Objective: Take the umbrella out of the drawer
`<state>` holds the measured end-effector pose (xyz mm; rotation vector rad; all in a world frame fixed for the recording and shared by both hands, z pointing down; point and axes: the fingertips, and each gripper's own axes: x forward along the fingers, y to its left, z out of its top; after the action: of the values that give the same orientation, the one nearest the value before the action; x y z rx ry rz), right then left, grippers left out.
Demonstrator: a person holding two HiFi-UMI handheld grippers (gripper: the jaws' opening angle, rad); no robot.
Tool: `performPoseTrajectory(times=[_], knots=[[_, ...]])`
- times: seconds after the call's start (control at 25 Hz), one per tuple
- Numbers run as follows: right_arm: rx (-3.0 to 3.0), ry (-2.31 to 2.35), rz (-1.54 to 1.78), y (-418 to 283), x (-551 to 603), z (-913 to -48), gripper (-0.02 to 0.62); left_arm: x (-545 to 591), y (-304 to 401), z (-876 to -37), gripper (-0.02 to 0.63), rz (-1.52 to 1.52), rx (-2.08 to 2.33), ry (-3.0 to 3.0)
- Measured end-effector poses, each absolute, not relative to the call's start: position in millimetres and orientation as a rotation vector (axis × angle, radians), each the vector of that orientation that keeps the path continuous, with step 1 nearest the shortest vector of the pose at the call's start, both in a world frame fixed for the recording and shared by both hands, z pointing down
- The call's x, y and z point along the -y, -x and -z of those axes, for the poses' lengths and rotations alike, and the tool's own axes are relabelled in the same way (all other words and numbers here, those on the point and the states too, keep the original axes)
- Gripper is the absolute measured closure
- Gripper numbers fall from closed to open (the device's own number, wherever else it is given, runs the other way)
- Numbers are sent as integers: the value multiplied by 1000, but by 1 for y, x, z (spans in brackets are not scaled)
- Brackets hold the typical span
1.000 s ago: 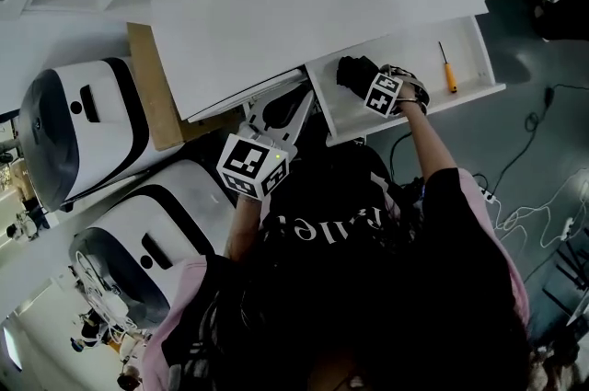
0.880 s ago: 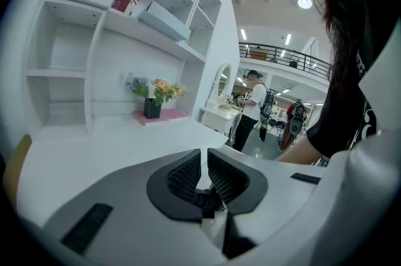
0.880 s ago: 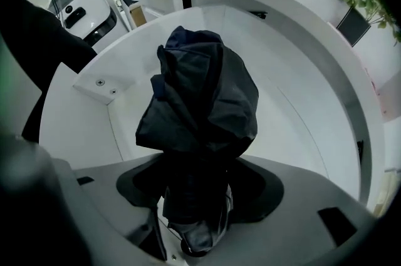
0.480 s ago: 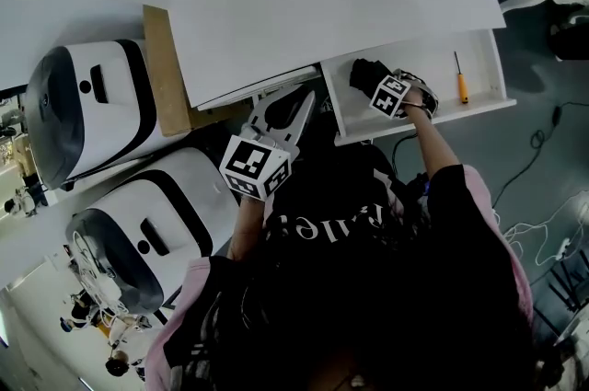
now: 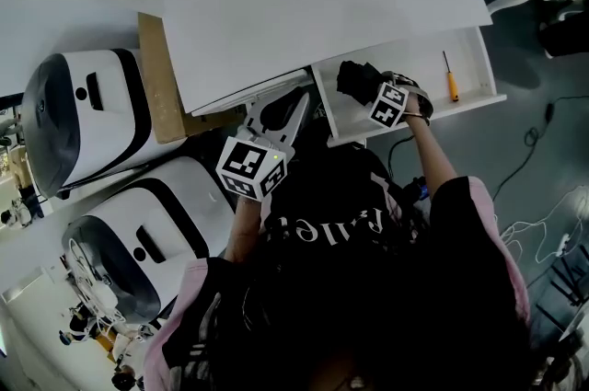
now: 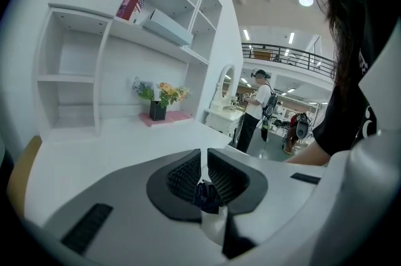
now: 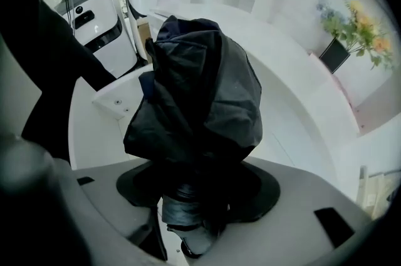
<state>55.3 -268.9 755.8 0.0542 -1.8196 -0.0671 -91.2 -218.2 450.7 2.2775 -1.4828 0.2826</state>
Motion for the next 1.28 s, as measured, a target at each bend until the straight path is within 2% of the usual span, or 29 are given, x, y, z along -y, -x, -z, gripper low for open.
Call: performPoseTrajectory(times=[0.72,1.28], knots=[[2271,-618,-179,-65,244,-547,327,184,46,-437,566,-255,1442,-2355],[2399,-830,-431,-106,170,-508,327,128,18,-440,566,-307,1421,-2337]])
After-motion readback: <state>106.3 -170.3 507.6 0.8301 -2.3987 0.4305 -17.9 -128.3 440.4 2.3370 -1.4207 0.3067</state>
